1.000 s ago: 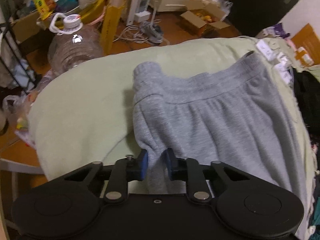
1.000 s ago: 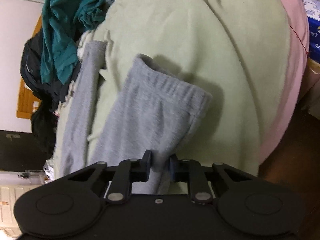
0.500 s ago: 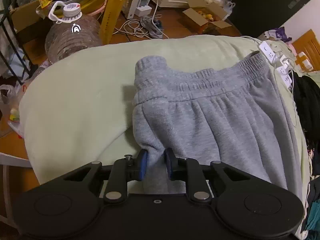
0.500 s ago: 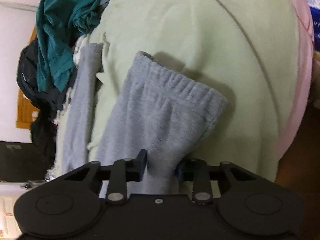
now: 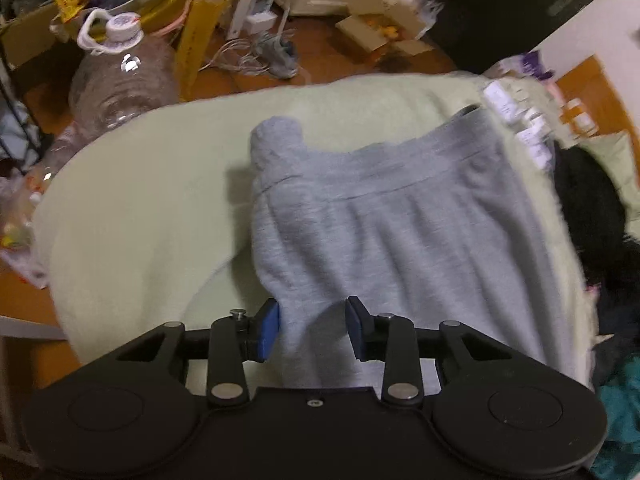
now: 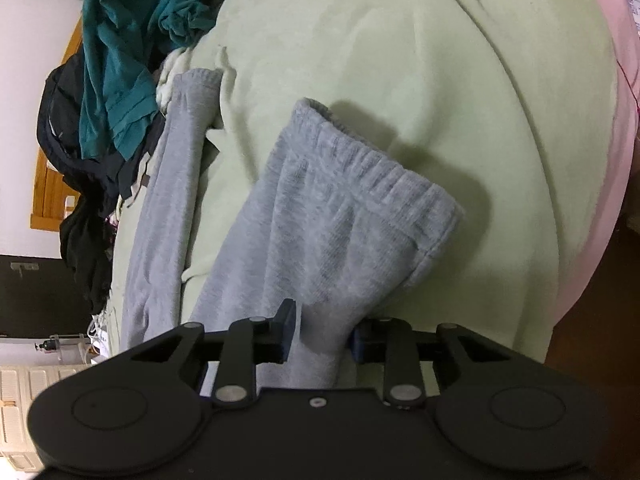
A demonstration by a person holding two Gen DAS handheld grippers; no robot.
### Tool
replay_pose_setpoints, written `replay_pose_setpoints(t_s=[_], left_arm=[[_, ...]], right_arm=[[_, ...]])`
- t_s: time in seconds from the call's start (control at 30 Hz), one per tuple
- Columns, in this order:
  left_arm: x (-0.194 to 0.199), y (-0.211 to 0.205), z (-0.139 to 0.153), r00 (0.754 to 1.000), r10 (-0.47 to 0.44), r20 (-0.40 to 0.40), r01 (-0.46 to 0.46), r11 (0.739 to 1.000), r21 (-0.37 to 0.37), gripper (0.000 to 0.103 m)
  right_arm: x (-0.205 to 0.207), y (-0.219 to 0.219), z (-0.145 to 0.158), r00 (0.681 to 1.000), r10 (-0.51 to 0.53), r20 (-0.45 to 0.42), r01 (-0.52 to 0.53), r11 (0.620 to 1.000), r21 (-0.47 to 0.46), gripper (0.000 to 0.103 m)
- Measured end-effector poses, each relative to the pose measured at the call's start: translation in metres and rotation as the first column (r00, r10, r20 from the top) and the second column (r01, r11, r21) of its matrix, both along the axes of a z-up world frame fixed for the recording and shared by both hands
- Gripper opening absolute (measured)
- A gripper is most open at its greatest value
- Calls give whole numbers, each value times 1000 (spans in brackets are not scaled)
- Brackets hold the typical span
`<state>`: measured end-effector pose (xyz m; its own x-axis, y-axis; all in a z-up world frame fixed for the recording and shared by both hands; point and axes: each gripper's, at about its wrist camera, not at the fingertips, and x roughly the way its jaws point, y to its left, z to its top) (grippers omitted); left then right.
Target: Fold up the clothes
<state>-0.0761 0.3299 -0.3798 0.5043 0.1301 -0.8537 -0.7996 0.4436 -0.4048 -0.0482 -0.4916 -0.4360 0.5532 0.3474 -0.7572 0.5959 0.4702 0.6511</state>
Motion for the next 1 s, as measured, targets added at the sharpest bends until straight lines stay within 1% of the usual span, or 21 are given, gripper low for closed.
replay_pose_setpoints(t_s=[0.1, 0.17, 0.23, 0.27, 0.33, 0.37, 0.4, 0.43, 0.47, 0.53, 0.57, 0.6, 0.63, 0.67, 0.7, 0.77, 0.83, 0.9, 1.0], left_arm=[[11, 5, -3, 1000, -4, -11, 4, 1000, -18, 41], [20, 9, -9, 999, 25, -25, -26, 999, -26, 41], [22, 11, -12, 998, 61, -7, -61, 998, -30, 45], [24, 11, -13, 998, 53, -17, -53, 998, -13, 48], [28, 11, -15, 998, 36, -42, -35, 999, 21, 47], [32, 13, -19, 996, 17, -86, -14, 999, 29, 45], [36, 15, -22, 993, 3, -119, 1, 999, 34, 40], [38, 16, -23, 989, -4, -151, 11, 999, 47, 32], [39, 16, -22, 984, -5, -178, 16, 998, 62, 14], [41, 18, -20, 978, -11, -211, 28, 997, 75, 11], [43, 18, -13, 976, -27, -215, 46, 995, 85, 8], [46, 19, -7, 976, -38, -213, 59, 994, 93, 7], [47, 19, -2, 978, -44, -204, 64, 994, 92, 7], [50, 20, 4, 980, -51, -194, 70, 993, 92, 6], [55, 20, 11, 982, -62, -180, 80, 992, 96, 6], [67, 20, 25, 985, -83, -152, 99, 990, 105, 6], [84, 20, 40, 992, -87, -90, 96, 990, 99, 6], [102, 20, 50, 996, -79, -34, 82, 992, 95, 6], [134, 19, 64, 995, -92, 49, 86, 990, 109, 6]], right_arm=[[1, -1, -1, 1000, -1, -5, 1, 1000, 6, 29], [0, 0, -1, 1000, 2, -15, -2, 1000, 1, 28], [1, 0, -2, 1000, 0, -17, 0, 1000, 3, 29], [2, 0, -3, 1000, -1, -15, 1, 1000, 3, 29], [2, 1, -4, 1000, -2, -13, 2, 1000, 3, 29], [2, 2, -5, 1000, -7, -14, 7, 1000, 5, 29], [2, 2, -6, 1000, -11, -15, 12, 1000, 7, 29], [2, 2, -5, 1000, -12, -15, 12, 1000, 6, 29], [2, 3, -4, 1000, -13, -16, 13, 1000, 3, 29], [4, 3, -1, 1000, -11, -19, 11, 1000, -4, 28], [6, 3, 4, 1000, -6, -20, 6, 1000, -18, 28], [10, 3, 10, 1000, 0, -12, 0, 999, -34, 28], [13, 3, 16, 1000, 5, -4, -5, 999, -46, 26], [17, 3, 20, 1000, 8, 9, -7, 999, -46, 22], [22, 4, 26, 1000, 17, 25, -15, 999, -48, 16], [37, 5, 40, 998, 38, 56, -35, 998, -53, 13], [51, 4, 52, 995, 41, 93, -37, 998, -46, 12], [76, 5, 68, 988, 61, 143, -53, 997, -61, 12], [107, 6, 81, 976, 75, 203, -60, 995, -80, 12]])
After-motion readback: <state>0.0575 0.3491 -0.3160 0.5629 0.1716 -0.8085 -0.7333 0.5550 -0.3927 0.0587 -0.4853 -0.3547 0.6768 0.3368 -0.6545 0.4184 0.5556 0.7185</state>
